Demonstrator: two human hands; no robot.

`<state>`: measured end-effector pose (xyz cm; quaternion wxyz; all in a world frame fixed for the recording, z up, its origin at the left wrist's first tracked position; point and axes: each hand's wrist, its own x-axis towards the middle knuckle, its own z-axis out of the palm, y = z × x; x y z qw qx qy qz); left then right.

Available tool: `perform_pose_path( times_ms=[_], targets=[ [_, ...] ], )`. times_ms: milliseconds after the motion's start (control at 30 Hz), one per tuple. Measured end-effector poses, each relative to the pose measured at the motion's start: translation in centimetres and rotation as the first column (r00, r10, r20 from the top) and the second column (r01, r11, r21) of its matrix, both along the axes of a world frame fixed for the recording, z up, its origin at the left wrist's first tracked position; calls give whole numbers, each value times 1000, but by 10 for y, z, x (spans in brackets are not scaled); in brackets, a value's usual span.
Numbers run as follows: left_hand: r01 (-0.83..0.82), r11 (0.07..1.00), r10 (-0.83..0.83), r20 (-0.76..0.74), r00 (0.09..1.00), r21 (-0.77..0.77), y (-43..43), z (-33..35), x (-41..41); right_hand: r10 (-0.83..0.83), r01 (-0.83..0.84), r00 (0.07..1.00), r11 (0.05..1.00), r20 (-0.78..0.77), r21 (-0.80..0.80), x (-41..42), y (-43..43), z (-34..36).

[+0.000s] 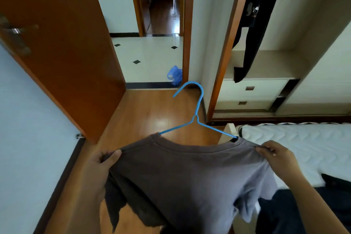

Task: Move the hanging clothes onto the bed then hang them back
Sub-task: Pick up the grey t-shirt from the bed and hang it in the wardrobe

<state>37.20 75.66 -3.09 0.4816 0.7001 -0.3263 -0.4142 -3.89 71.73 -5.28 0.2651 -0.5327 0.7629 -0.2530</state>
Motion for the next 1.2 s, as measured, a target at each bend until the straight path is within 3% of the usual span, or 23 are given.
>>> perform_pose_path(
  times_ms=[200,333,667,833,967,1200],
  targets=[
    [-15,1000,15,22,1000,-3,-126,6,28,30,-33,998,998,-55,-51,38,-126,17],
    [39,996,-34,-65,997,77,-193,-2,15,21,-23,997,999,-78,-24,25,-188,9],
    [291,946,-292,-18,956,141,-402,-19,-96,-202,201,976,979,-75,-24,-91,-374,-34],
    [436,892,-441,18,897,121,-504,-23,-184,-353,350,929,936,-108,-45,-169,-423,-29],
    [632,755,-655,152,740,176,-560,-43,-241,-483,483,861,875,-161,-45,-220,-433,-32],
    [843,398,-892,367,263,363,-663,-82,-334,-738,751,651,660,-178,12,-274,-424,-39]
  ],
)
